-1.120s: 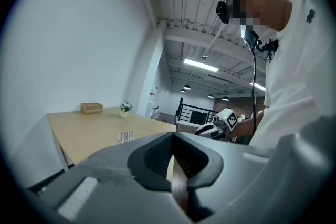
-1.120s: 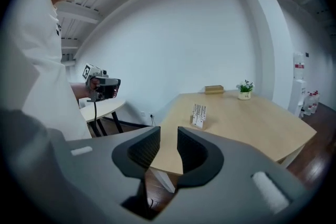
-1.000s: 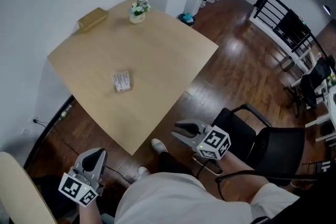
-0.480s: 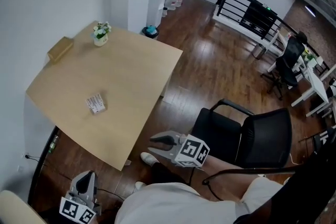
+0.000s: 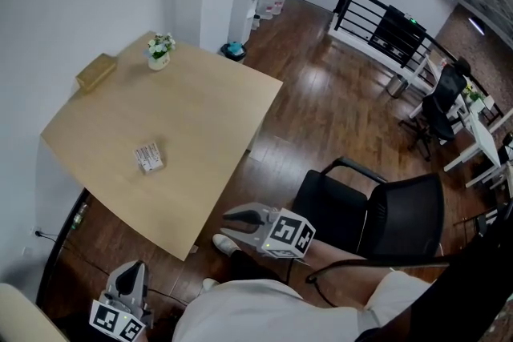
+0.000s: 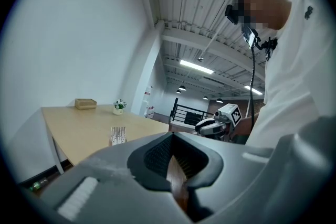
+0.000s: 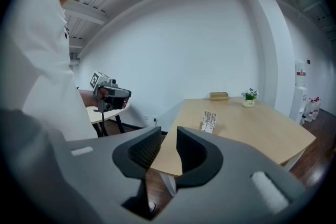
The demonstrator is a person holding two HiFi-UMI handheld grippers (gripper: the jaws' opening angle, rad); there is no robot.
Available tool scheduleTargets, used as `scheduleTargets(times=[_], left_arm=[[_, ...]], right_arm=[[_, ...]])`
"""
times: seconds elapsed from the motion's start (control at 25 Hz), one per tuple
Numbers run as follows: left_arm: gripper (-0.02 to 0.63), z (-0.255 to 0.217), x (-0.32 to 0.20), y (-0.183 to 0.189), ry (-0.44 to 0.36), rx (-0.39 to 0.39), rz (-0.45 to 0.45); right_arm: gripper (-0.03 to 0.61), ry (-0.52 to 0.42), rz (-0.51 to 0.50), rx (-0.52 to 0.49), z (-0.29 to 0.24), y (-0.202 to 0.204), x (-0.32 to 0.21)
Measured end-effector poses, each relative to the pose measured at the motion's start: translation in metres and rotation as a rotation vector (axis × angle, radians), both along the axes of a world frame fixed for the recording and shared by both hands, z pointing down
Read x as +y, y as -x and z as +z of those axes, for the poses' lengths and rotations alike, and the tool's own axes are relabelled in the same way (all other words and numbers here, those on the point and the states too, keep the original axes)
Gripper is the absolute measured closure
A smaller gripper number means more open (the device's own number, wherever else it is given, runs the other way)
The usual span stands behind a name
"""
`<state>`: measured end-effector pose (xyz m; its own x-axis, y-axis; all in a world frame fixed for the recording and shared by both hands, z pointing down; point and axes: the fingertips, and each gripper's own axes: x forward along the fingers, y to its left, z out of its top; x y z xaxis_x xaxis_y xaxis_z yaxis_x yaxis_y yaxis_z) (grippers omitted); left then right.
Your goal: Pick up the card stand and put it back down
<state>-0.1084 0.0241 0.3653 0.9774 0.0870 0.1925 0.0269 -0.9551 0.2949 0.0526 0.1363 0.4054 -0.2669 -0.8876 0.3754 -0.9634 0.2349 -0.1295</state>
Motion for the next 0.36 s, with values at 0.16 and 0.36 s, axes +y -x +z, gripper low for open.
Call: scheduleTargets(times=[0.16, 0.36], left_arm=[[0.612, 0.002, 0.0, 0.004, 0.0, 0.003, -0.011], [0.612, 0.005, 0.004, 0.012, 0.003, -0.005, -0.013]], right_arm=[[0.482, -0.004, -0.014, 0.005, 0.002, 0.003, -0.002], [0.485, -0.006, -0.023, -0.003, 0.006, 0.012, -0.002]])
